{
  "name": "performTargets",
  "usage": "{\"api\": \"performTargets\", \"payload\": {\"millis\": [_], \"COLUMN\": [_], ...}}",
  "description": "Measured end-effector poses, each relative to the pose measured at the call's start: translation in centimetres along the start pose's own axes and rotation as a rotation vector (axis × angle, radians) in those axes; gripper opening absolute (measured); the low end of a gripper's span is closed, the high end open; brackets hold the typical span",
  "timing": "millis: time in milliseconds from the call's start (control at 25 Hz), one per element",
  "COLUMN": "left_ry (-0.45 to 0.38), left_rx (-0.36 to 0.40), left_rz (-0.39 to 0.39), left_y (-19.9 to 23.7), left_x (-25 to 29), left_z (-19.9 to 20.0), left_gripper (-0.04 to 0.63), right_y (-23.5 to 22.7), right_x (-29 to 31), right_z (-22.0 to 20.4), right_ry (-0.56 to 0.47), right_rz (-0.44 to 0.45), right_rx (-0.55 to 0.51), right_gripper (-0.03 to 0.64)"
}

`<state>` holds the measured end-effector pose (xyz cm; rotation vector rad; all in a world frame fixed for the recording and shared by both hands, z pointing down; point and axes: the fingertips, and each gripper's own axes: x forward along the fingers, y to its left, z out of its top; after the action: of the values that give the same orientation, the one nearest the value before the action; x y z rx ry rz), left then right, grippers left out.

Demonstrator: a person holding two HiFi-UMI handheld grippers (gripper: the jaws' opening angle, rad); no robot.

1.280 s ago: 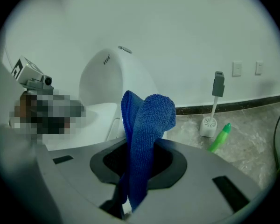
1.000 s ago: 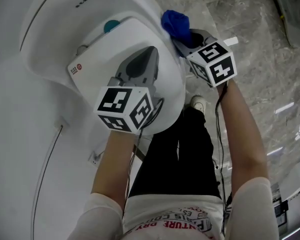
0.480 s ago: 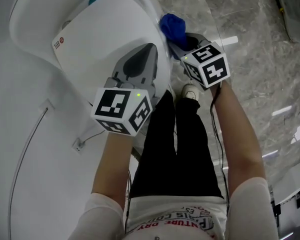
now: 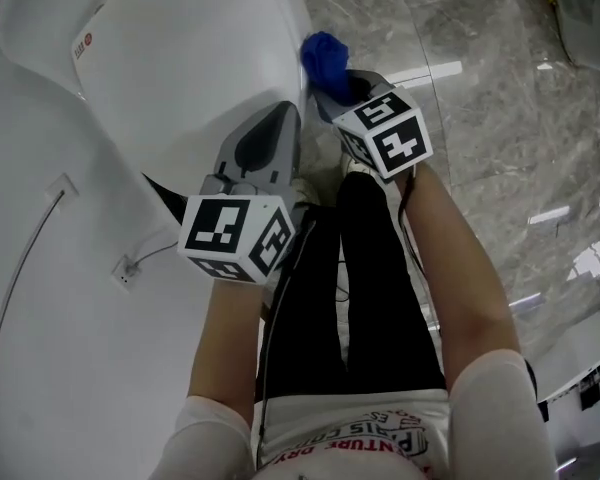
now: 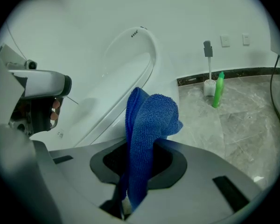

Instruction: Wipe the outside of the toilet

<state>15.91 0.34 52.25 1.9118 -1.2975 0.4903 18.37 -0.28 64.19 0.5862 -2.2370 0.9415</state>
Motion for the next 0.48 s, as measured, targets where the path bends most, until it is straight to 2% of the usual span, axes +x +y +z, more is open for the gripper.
{"api": "performTargets", "payload": {"millis": [480], "left_ry": [-0.009], "left_rx": [-0.039], "left_rz": [-0.009], "left_y": [0.4], "left_x": [-7.5], "left_z": [-8.2], "left_gripper": [0.008], "right_y": [5.4], "right_x": [-0.2], "right_z": [-5.8], "right_ry": [0.003], "right_rz": [-0.101], "right_rx": [0.062], "right_gripper": [0.077]}}
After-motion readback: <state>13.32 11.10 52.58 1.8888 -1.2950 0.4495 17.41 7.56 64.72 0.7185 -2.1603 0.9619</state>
